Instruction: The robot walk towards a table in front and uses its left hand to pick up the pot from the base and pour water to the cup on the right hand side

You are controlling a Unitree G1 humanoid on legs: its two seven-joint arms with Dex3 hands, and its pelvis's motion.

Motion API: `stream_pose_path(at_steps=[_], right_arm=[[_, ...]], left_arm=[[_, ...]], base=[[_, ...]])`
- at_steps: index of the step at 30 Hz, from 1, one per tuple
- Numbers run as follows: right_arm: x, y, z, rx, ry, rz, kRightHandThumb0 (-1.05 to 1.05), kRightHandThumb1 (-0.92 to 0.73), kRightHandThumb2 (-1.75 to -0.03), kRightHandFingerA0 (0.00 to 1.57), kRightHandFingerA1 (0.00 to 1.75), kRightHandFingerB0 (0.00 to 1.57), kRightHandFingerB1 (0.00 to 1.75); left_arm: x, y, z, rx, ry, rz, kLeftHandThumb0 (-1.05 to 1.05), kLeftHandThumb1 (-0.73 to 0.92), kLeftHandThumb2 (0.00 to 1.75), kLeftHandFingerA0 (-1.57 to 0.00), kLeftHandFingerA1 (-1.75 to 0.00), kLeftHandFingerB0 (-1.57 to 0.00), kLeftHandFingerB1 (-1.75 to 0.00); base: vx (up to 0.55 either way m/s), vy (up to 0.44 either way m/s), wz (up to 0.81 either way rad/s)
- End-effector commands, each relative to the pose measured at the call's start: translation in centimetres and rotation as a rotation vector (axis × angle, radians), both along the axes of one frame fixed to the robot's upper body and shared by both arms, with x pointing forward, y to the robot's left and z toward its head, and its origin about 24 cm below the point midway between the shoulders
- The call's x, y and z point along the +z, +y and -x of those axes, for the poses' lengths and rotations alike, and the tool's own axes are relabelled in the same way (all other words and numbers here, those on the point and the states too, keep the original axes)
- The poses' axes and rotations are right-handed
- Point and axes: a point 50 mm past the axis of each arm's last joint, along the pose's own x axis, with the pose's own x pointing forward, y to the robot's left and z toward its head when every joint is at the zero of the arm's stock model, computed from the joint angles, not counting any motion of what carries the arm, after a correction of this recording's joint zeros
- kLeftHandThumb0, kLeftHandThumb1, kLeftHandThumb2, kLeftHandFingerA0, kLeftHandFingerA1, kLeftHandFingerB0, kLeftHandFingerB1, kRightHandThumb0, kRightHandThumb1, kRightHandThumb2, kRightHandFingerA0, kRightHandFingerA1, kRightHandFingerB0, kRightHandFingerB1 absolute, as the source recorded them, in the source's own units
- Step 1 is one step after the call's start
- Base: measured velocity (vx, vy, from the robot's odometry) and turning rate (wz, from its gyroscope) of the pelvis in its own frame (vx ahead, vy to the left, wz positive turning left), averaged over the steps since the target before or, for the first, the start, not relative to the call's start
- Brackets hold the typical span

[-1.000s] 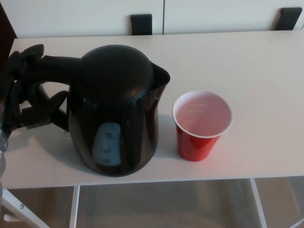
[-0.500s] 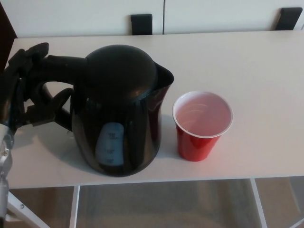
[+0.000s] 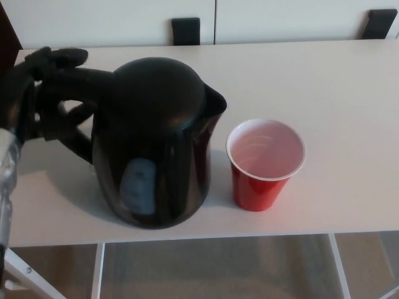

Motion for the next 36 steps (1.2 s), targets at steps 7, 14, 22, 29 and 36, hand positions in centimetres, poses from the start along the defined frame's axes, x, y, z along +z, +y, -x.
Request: stream_pose_path(at_steps=[7, 14, 22, 29, 36], right_arm=[[0.6, -0.3, -0.7, 0.029, -0.014, 0.026, -0.08, -0.38, -0.84, 0.40, 0.60, 0.25, 0.53], [0.8, -0.1, -0.8, 0.031, -0.026, 0.021, -0.12, -0.39, -0.85, 0.47, 0.64, 0.25, 0.53], [0.7, -0.4, -1.0, 0.007, -0.024, 0.012, -0.15, -0.54, -0.55, 0.58, 0.49, 0.41, 0.40], [0.7, -0.3, -1.0, -0.006, -0.024, 0.001, -0.12, -0.56, -0.56, 0.57, 0.50, 0.39, 0.40], [0.9, -0.4, -1.3, 0.002, -0.029, 0.006, -0.12, -0.57, -0.56, 0.57, 0.50, 0.40, 0.40]], left_arm=[[1.9, 1.7, -3.2, -0.045, 0.070, 0.144, -0.15, 0.65, 0.49, -0.68, -1.75, -0.48, -1.60], [1.1, 0.7, -2.9, -0.117, 0.103, 0.037, -0.25, 0.67, 0.57, -0.71, -1.62, -0.48, -1.43], [1.1, -0.6, -2.7, -0.146, 0.080, 0.109, -0.03, 0.67, 0.54, -0.72, -1.75, -0.53, -1.74], [1.5, -1.7, -2.6, -0.164, 0.064, 0.174, -0.04, 0.67, 0.54, -0.75, -1.75, -0.53, -1.75], [3.2, -2.6, -2.7, -0.197, 0.023, 0.221, -0.02, 0.66, 0.54, -0.72, -1.75, -0.52, -1.75]], base=[[0.00, 0.000, 0.00], [0.00, 0.000, 0.00], [0.00, 0.000, 0.00], [0.00, 0.000, 0.00], [0.00, 0.000, 0.00]])
